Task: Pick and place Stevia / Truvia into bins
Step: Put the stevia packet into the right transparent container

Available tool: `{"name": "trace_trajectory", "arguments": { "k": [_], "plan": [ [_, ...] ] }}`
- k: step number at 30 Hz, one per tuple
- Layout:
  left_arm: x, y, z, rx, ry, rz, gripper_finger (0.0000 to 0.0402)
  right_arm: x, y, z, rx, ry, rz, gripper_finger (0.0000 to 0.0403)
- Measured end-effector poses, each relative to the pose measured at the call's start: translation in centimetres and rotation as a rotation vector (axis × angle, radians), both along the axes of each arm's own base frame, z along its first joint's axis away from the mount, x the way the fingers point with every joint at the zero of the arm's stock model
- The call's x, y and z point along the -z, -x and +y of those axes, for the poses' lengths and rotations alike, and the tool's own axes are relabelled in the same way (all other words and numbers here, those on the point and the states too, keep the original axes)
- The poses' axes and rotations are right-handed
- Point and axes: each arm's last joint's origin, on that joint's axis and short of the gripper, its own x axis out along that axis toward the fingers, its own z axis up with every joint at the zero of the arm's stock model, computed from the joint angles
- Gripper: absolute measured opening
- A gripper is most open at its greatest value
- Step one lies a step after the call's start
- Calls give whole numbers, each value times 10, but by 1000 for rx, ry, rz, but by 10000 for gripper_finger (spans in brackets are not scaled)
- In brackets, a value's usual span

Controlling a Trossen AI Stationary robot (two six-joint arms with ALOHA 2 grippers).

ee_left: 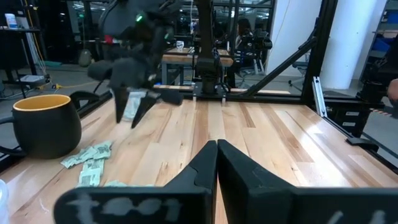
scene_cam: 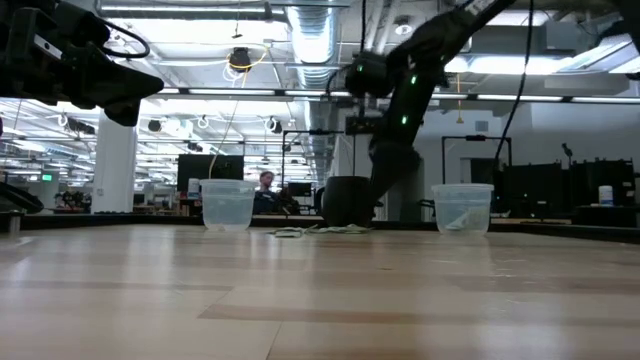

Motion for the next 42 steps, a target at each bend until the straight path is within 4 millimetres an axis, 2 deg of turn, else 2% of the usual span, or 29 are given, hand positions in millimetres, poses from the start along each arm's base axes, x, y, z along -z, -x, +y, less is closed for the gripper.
{"name": "trace_trajectory", "arguments": {
  "k": [4, 7, 9, 12, 14, 22, 30, 35, 42],
  "plan": [
    [0, 0, 0, 0, 0, 0, 0, -29, 4, 24, 53, -50, -94, 135],
    [0, 0, 0, 0, 0, 0, 0, -43, 9, 42, 82, -106, -272, 131],
    [0, 0, 0, 0, 0, 0, 0, -41, 13, 52, 127, -118, -450, 128],
    [0, 0, 0, 0, 0, 0, 0, -20, 20, 62, 237, -134, -716, 126],
    [0, 0, 0, 0, 1, 0, 0, -7, 24, 63, 299, -133, -804, 125],
    [0, 0, 0, 0, 0, 0, 0, 30, 25, 41, 536, -64, -677, 125],
    [0, 0, 0, 0, 0, 0, 0, 49, 28, 16, 722, -102, -666, 125],
    [0, 0, 0, 0, 0, 0, 0, 51, 25, 11, 750, -161, -626, 125],
    [0, 0, 0, 0, 0, 0, 0, 35, 12, 13, 741, -159, -568, 125]
  ]
}}
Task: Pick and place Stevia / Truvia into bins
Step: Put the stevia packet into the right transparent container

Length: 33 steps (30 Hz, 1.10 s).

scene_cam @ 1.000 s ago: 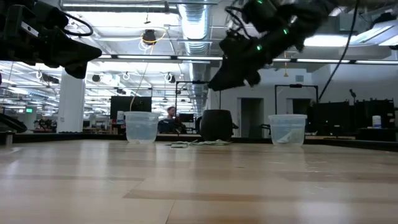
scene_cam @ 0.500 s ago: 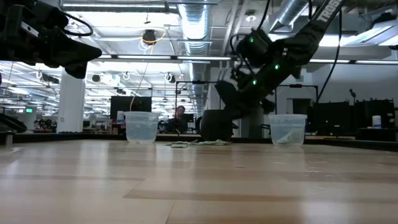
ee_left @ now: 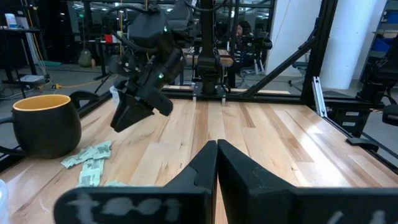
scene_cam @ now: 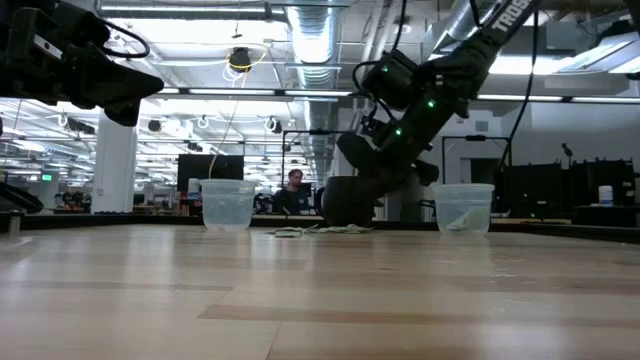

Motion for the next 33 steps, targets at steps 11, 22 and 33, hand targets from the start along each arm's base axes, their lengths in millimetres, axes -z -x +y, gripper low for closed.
{"name": "trace_trajectory", "arguments": {
  "k": [11, 22, 33],
  "plan": [
    [0, 0, 0, 0, 0, 0, 0, -15, -7, -2, 20, -41, 67, 125],
    [0, 0, 0, 1, 0, 0, 0, 44, -34, 15, 67, -51, 27, 153],
    [0, 0, 0, 1, 0, 0, 0, 30, -31, 19, 76, 1, 38, 139]
  ]
}}
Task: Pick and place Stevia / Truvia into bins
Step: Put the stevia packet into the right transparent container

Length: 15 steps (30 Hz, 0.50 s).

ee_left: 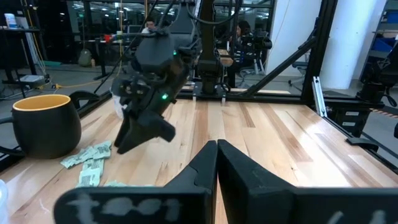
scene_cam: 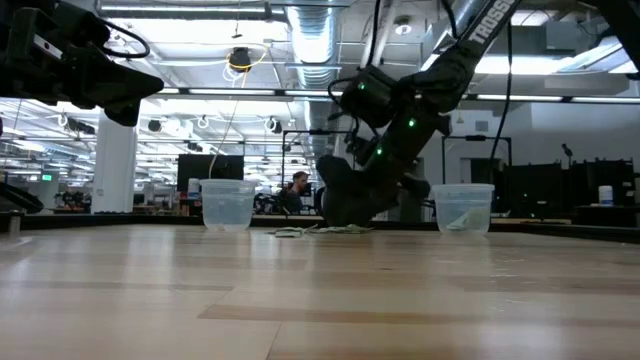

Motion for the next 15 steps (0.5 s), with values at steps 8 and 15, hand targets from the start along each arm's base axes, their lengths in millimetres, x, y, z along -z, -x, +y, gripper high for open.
{"name": "trace_trajectory", "arguments": {
  "k": [8, 15],
  "plan": [
    [0, 0, 0, 0, -1, 0, 0, -3, 0, -5, 29, 16, -12, 140],
    [0, 0, 0, -1, 0, 0, 0, -2, 1, -11, 38, 1, -11, 143]
  ]
}}
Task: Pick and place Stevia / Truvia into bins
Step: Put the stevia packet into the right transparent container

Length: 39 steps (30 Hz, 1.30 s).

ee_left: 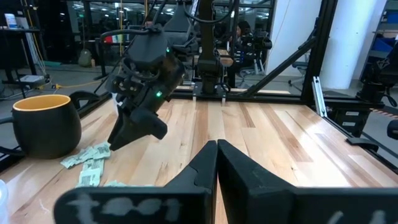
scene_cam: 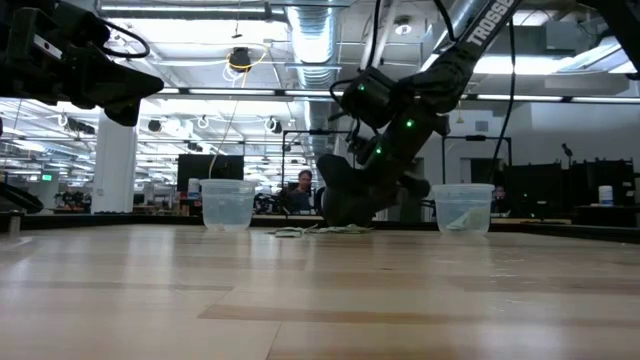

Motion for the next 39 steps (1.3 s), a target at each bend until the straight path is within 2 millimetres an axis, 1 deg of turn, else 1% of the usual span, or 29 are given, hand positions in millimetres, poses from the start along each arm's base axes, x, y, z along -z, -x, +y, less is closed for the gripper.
{"name": "trace_trajectory", "arguments": {
  "k": [7, 11, 16, 19, 24, 32, 39],
  "plan": [
    [0, 0, 0, 0, 0, 0, 0, 0, 0, -3, -10, -34, 4, 147],
    [0, 0, 0, 0, -1, 0, 0, -6, -3, -5, -2, -42, 29, 151],
    [0, 0, 0, 0, -1, 0, 0, -10, -5, -9, 6, -38, 19, 155],
    [0, 0, 0, 0, 0, 0, 0, -12, -4, -11, 11, -51, 55, 154],
    [0, 0, 0, 0, -1, 0, 0, -13, -5, -9, 25, -69, 67, 155],
    [0, 0, 0, 0, -2, 0, 0, -17, -13, 7, 26, 10, 19, 156],
    [0, 0, 0, 0, 0, 0, 0, -18, -13, 2, 51, 10, 0, 149]
  ]
}}
